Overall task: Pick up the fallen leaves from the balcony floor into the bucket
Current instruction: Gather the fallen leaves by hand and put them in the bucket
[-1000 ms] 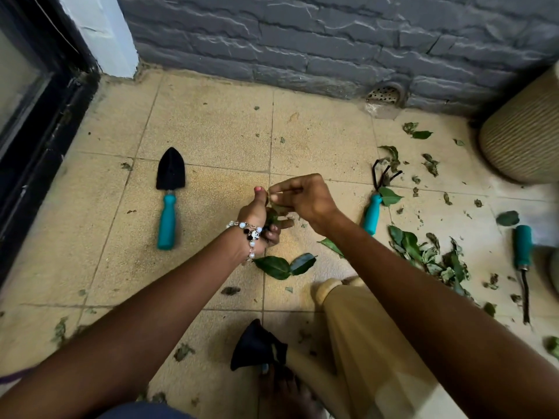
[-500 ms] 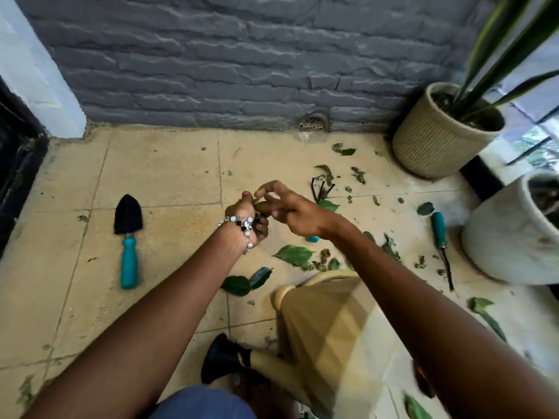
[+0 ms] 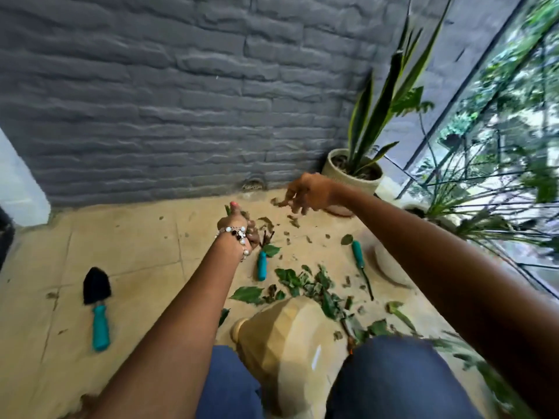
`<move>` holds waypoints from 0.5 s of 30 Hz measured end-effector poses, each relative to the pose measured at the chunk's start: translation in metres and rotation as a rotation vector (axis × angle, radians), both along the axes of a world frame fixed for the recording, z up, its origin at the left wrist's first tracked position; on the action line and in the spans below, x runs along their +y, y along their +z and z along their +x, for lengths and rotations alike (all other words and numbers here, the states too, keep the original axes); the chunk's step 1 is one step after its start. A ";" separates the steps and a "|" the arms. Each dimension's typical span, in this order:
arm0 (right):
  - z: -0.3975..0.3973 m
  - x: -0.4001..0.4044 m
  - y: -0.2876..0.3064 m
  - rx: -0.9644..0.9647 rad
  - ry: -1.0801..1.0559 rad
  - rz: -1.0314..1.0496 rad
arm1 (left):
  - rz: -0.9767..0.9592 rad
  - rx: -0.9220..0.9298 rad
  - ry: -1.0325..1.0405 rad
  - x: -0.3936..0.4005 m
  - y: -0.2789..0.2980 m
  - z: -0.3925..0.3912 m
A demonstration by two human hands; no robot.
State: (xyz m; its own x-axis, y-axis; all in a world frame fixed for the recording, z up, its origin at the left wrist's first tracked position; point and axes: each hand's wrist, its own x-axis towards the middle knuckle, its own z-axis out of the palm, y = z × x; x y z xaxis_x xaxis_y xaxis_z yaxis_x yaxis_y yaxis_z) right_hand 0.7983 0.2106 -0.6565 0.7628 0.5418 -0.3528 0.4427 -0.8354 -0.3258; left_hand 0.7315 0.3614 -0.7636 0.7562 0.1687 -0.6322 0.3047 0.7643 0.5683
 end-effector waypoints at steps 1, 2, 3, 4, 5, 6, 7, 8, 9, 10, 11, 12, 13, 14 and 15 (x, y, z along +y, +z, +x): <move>0.007 -0.001 0.002 0.003 0.010 -0.046 | -0.003 0.006 0.003 -0.001 0.003 0.000; 0.016 -0.001 0.001 0.003 0.016 -0.077 | -0.008 0.006 0.009 -0.002 0.005 0.000; 0.026 -0.001 -0.003 0.006 0.018 -0.096 | -0.011 0.006 0.015 -0.003 0.005 0.002; 0.036 -0.001 -0.009 0.018 0.019 -0.109 | -0.010 0.013 0.018 -0.003 0.001 0.005; 0.045 0.000 -0.018 0.033 0.026 -0.136 | -0.013 0.025 0.019 -0.004 -0.003 0.007; 0.056 0.000 -0.031 0.048 0.045 -0.169 | -0.018 0.038 0.025 -0.004 -0.012 0.014; 0.068 -0.001 -0.047 0.064 0.067 -0.211 | -0.031 0.054 0.032 -0.004 -0.022 0.020; 0.082 -0.002 -0.068 0.094 0.079 -0.258 | -0.045 0.069 0.037 -0.002 -0.033 0.029; 0.094 -0.003 -0.091 0.140 0.083 -0.303 | -0.059 0.082 0.040 -0.001 -0.045 0.037; 0.104 -0.006 -0.115 0.183 0.086 -0.338 | -0.070 0.099 0.041 0.002 -0.054 0.044; 0.115 -0.007 -0.140 0.200 0.108 -0.363 | -0.074 0.120 0.053 0.003 -0.066 0.052; 0.125 -0.009 -0.165 0.189 0.143 -0.377 | -0.074 0.139 0.067 0.004 -0.079 0.058; 0.135 -0.012 -0.190 0.156 0.191 -0.384 | -0.075 0.156 0.083 0.004 -0.092 0.066; 0.145 -0.016 -0.215 0.112 0.246 -0.379 | -0.077 0.173 0.098 0.004 -0.104 0.072; 0.150 -0.020 -0.235 0.078 0.302 -0.359 | -0.081 0.190 0.110 0.004 -0.113 0.077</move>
State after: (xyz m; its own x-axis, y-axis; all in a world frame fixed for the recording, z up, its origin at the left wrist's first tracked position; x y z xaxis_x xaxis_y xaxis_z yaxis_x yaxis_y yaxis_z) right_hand 0.9480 0.1906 -0.8917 0.5542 0.5683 -0.6082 0.6687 -0.7391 -0.0813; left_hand 0.8088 0.3657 -0.8769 0.6025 0.1858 -0.7762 0.3129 0.8397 0.4438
